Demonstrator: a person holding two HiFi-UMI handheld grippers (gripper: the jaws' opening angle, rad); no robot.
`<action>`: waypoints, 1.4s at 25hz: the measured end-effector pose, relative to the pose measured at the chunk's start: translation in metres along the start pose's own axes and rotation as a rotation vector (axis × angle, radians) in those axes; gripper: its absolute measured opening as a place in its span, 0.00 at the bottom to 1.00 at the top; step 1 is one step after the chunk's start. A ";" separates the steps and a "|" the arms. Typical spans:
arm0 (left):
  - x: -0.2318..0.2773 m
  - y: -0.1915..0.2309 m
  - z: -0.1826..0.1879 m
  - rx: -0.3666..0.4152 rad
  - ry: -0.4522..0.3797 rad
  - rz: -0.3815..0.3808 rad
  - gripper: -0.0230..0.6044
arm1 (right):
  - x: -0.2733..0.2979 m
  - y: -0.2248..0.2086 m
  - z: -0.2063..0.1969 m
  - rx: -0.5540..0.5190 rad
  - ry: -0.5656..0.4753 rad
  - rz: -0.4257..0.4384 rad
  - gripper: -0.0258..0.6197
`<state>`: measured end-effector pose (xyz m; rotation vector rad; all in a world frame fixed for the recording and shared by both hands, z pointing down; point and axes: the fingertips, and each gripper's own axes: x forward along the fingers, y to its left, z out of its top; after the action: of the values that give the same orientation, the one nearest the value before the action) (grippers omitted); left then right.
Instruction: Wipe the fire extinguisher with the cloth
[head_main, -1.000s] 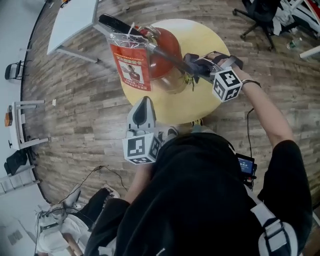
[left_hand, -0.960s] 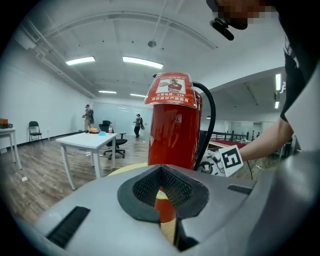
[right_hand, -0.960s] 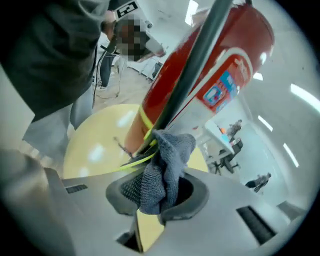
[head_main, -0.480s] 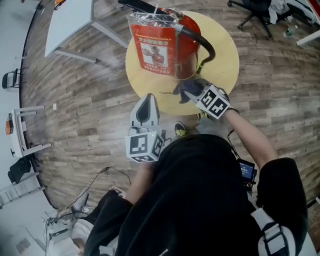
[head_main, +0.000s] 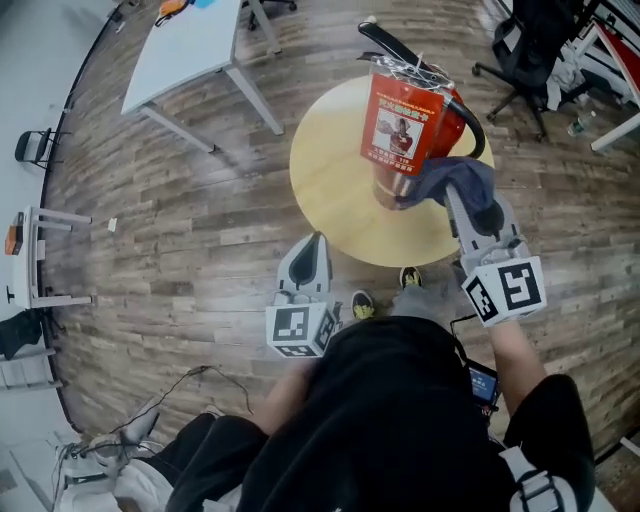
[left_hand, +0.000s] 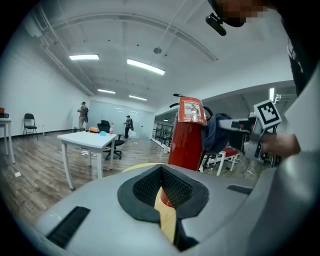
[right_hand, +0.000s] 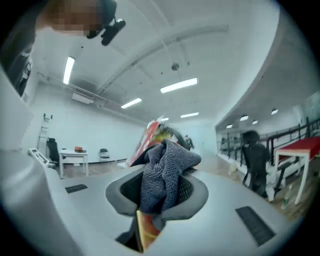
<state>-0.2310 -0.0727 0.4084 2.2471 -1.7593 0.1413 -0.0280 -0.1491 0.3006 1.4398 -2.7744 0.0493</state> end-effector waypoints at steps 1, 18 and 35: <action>-0.004 0.006 0.000 -0.003 -0.003 -0.004 0.06 | -0.007 -0.009 0.028 -0.044 -0.059 -0.047 0.17; -0.029 0.042 0.018 0.015 -0.043 -0.039 0.06 | 0.180 0.037 0.160 -0.783 0.271 0.246 0.17; -0.022 0.038 0.005 -0.026 -0.036 0.006 0.06 | 0.089 -0.068 0.065 -0.880 0.416 0.225 0.17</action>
<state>-0.2740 -0.0616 0.4042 2.2397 -1.7763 0.0788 -0.0235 -0.2635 0.2394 0.7727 -2.1329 -0.6851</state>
